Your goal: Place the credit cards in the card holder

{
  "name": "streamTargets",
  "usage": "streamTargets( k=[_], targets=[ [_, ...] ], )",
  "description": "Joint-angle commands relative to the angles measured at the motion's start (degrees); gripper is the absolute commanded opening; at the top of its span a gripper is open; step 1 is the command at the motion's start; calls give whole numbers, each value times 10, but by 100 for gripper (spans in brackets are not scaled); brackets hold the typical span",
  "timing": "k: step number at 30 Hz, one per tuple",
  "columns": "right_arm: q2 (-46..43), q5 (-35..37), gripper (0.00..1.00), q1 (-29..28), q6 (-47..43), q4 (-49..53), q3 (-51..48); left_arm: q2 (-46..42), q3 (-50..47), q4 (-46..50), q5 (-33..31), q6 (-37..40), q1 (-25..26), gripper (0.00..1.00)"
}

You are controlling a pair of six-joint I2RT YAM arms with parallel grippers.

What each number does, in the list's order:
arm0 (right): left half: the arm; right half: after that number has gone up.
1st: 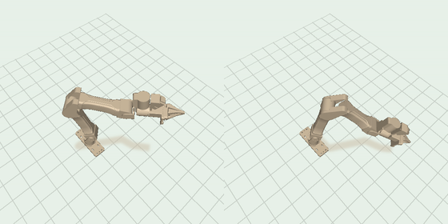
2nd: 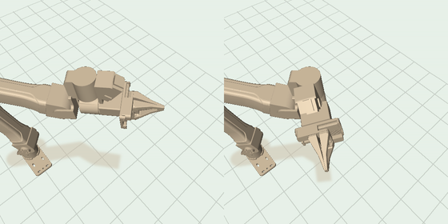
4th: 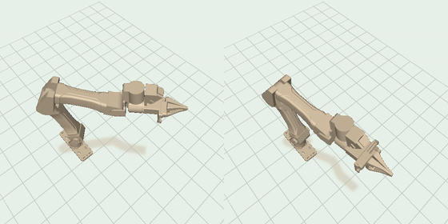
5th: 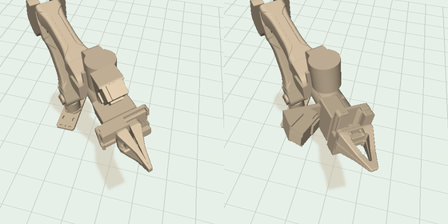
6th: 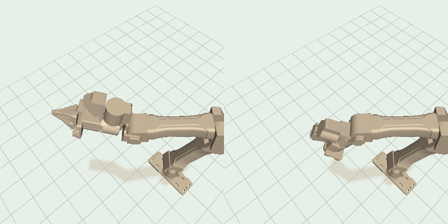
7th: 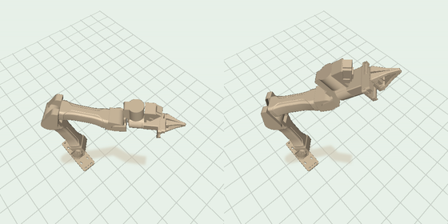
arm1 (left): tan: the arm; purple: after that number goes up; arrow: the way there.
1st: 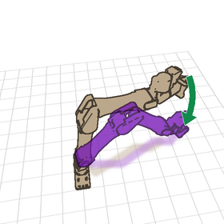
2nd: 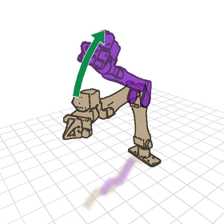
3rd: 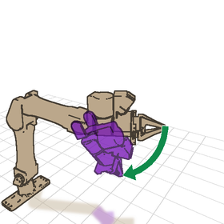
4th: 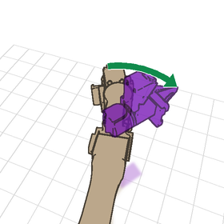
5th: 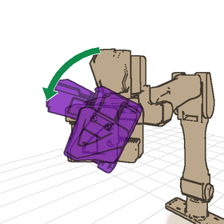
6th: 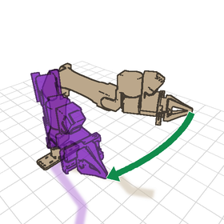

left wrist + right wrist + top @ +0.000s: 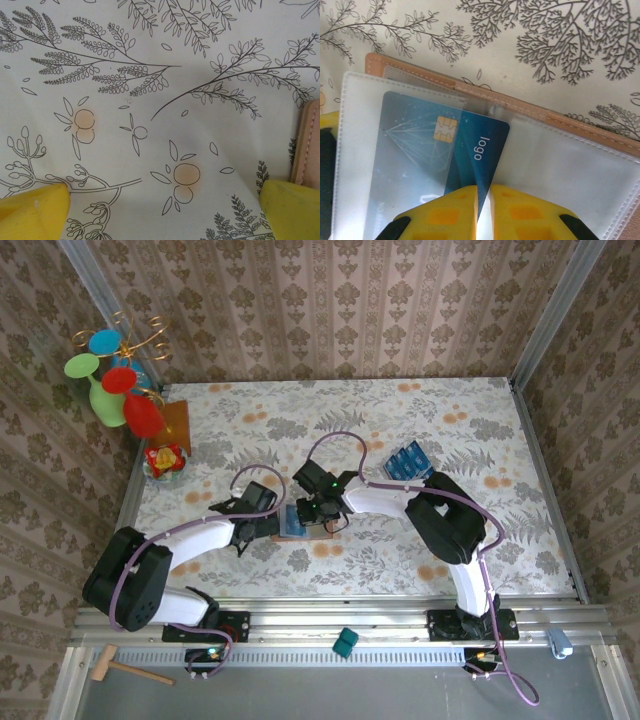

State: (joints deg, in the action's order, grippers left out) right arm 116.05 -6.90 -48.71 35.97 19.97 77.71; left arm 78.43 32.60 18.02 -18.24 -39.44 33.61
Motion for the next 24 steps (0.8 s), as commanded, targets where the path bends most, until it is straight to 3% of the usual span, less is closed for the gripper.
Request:
streamTargets(
  k=[1, 13, 24],
  targets=[
    [7, -15, 17, -7, 2, 14, 18, 19, 0, 4, 16, 3, 1, 100],
    [-83, 25, 25, 1, 2, 2, -68, -5, 10, 37, -20, 2, 1, 100],
    [-70, 37, 23, 25, 13, -30, -135, -43, 14, 76, -57, -9, -4, 100]
  ],
)
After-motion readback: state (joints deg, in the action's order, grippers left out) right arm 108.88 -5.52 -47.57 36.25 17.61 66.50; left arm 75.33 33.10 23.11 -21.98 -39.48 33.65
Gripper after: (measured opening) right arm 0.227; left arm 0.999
